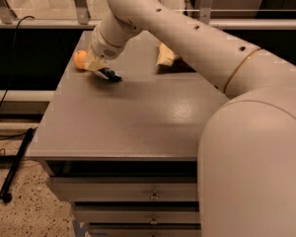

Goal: Move rxbar blueberry near orange

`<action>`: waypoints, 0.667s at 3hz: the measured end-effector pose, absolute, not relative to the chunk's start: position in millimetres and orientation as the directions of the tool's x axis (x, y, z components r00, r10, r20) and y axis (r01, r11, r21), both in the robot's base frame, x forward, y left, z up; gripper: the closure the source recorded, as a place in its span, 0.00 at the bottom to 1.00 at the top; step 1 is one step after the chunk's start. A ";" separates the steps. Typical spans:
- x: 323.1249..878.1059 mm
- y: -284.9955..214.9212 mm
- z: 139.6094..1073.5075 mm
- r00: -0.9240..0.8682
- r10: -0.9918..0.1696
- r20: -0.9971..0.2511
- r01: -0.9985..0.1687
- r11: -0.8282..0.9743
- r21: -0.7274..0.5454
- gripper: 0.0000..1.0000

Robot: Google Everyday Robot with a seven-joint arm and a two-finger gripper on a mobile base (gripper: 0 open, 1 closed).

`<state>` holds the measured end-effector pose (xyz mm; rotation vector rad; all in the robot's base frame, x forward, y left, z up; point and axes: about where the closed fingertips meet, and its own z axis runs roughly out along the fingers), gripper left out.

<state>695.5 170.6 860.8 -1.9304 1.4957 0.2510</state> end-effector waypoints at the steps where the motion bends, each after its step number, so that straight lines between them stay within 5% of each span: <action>1: 697.2 170.6 862.3 0.323 -0.783 -0.531 -0.914 -0.112 -0.390 0.27; 2: 697.1 170.3 863.4 0.324 -0.782 -0.533 -0.913 -0.111 -0.392 0.04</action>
Offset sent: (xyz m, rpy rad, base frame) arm 0.0028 -0.0050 0.0094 0.0126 -0.0139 -0.0093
